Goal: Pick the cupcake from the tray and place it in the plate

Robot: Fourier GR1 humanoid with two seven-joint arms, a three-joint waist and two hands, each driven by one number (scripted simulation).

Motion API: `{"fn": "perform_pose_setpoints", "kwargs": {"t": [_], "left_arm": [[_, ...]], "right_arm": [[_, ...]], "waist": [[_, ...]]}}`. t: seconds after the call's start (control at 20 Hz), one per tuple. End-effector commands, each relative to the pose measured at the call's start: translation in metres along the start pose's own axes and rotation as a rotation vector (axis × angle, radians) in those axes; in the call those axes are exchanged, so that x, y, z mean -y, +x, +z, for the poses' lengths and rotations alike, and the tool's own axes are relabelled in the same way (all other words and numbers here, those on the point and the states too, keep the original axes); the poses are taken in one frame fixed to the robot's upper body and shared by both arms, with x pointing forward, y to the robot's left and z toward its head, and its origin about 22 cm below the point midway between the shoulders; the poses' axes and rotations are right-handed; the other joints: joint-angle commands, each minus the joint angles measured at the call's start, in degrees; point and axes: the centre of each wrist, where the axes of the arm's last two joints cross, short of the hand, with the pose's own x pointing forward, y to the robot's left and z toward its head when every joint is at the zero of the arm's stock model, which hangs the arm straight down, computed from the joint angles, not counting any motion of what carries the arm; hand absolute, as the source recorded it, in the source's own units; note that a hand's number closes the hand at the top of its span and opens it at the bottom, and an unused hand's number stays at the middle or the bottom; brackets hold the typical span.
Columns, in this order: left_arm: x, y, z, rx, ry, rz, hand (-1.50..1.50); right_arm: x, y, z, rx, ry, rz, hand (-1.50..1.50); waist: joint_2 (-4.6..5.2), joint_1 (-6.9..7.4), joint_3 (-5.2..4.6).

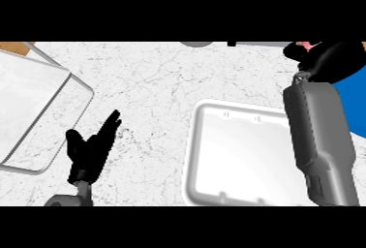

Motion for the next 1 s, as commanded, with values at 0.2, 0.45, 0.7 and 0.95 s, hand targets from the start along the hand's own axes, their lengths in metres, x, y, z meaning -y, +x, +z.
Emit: {"fn": "perform_pose_setpoints", "kwargs": {"t": [0.2, 0.45, 0.7, 0.95], "left_arm": [[0.004, -0.015, 0.000, -0.063, 0.007, 0.023, 0.00], [0.014, -0.021, -0.002, -0.056, 0.027, 0.018, 0.00], [-0.013, -0.026, 0.012, -0.055, 0.016, 0.035, 0.00], [0.005, -0.019, 0.000, -0.050, 0.031, 0.024, 0.00]], "right_arm": [[-0.031, -0.044, -0.027, -0.167, -0.194, -0.040, 1.50], [-0.037, -0.078, -0.053, -0.169, -0.288, -0.017, 1.50], [-0.034, -0.115, -0.101, -0.206, -0.340, 0.006, 1.50], [-0.038, -0.146, -0.115, -0.208, -0.349, 0.024, 1.50]], "waist": [[-0.03, -1.71, -0.16], [-0.38, -2.73, -0.15], [-0.43, -2.16, -0.06], [-0.37, -2.25, 0.00]]}}
